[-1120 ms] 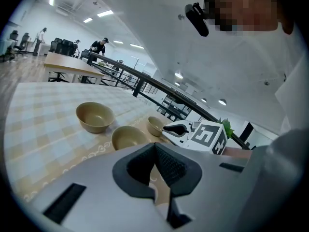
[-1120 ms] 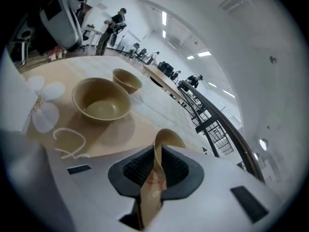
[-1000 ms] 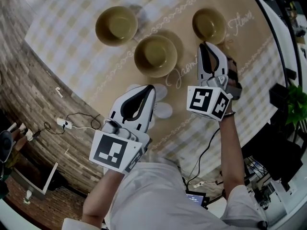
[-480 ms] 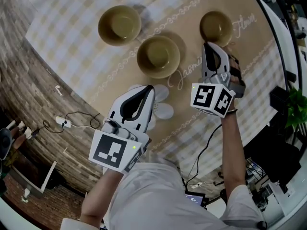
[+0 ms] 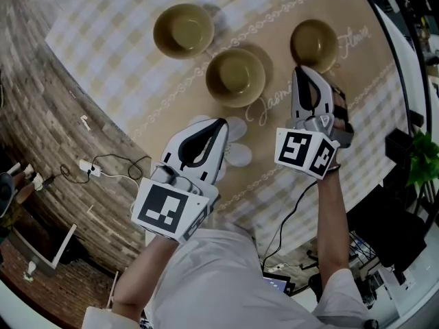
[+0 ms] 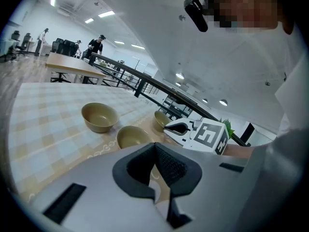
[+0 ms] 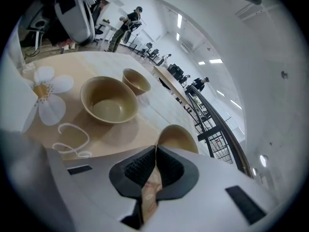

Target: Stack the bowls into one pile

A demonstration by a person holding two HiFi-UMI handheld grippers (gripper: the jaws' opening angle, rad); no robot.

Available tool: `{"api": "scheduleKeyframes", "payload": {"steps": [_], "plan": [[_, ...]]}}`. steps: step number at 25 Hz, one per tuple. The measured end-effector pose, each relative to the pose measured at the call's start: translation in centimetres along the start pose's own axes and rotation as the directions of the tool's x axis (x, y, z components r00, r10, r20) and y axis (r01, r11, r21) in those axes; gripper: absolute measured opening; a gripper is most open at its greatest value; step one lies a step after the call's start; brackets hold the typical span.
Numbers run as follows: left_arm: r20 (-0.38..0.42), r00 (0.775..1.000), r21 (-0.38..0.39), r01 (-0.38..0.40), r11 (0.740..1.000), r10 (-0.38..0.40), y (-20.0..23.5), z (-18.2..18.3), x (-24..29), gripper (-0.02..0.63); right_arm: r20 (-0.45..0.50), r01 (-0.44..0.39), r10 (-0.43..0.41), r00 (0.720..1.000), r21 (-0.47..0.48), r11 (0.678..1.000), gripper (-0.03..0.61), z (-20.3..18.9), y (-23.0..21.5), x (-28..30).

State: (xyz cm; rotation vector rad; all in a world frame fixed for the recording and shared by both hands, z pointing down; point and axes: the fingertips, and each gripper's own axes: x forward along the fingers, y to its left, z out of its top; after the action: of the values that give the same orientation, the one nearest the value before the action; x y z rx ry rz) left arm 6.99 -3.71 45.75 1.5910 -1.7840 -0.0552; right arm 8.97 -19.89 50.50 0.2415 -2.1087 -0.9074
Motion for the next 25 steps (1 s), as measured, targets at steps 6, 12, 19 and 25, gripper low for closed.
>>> {"api": "scheduleKeyframes", "payload": {"steps": [6, 12, 19, 25], "plan": [[0.009, 1.000, 0.001, -0.014, 1.000, 0.014, 0.4, 0.2, -1.1, 0.017, 0.062, -0.030, 0.033, 0.998, -0.050, 0.998, 0.037, 2.9, 1.2, -2.7], [0.013, 1.000, 0.003, -0.018, 1.000, 0.018, 0.5, -0.1, -1.9, 0.017, 0.131, -0.064, 0.079, 0.988, -0.113, 0.992, 0.038, 5.6, 2.8, -5.3], [0.019, 1.000, 0.004, -0.018, 1.000, 0.017, 0.4, -0.2, -2.7, 0.017, 0.180, -0.127, 0.156, 0.971, -0.163, 0.978, 0.038, 7.9, 5.2, -6.9], [0.034, 0.999, -0.001, -0.026, 1.000, 0.026, 0.5, -0.2, -3.4, 0.017, 0.187, -0.203, 0.241, 0.952, -0.203, 0.958, 0.038, 9.1, 7.7, -7.5]]}}
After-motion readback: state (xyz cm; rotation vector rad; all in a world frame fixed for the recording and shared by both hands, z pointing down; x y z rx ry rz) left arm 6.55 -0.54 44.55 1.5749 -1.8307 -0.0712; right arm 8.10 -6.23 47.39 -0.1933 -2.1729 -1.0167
